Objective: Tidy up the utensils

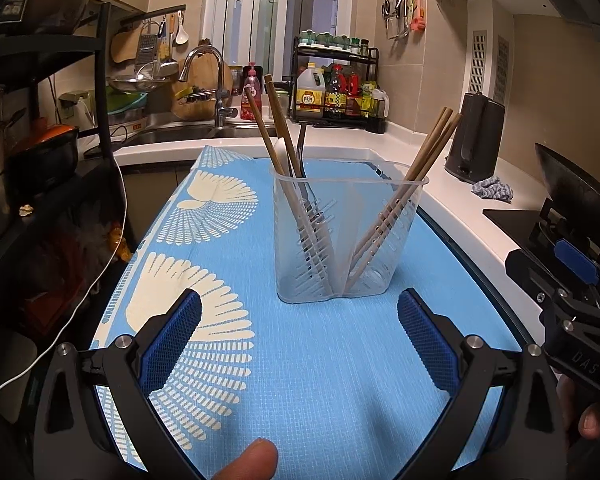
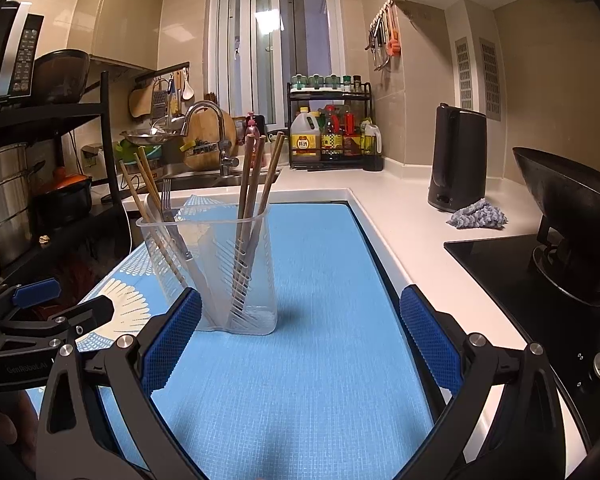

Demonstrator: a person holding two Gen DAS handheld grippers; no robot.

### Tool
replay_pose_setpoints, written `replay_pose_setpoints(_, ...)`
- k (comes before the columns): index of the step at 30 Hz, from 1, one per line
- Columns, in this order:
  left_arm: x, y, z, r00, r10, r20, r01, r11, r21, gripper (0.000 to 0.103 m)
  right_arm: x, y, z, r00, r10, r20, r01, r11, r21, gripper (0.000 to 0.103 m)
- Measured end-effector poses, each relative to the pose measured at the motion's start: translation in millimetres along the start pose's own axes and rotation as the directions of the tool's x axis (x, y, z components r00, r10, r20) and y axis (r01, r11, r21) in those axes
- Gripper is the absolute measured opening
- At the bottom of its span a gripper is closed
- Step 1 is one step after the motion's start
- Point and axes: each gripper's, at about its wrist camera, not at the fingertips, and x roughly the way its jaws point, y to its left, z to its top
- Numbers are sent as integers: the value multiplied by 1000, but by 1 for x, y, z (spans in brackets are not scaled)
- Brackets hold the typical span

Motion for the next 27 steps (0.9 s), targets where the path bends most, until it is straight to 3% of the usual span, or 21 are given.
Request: replay_pose_setpoints(27, 0, 2, 2, 1000, 6, 6, -6, 1000, 0, 95, -2, 1, 1, 1000, -3, 13, 3, 1000, -4, 98)
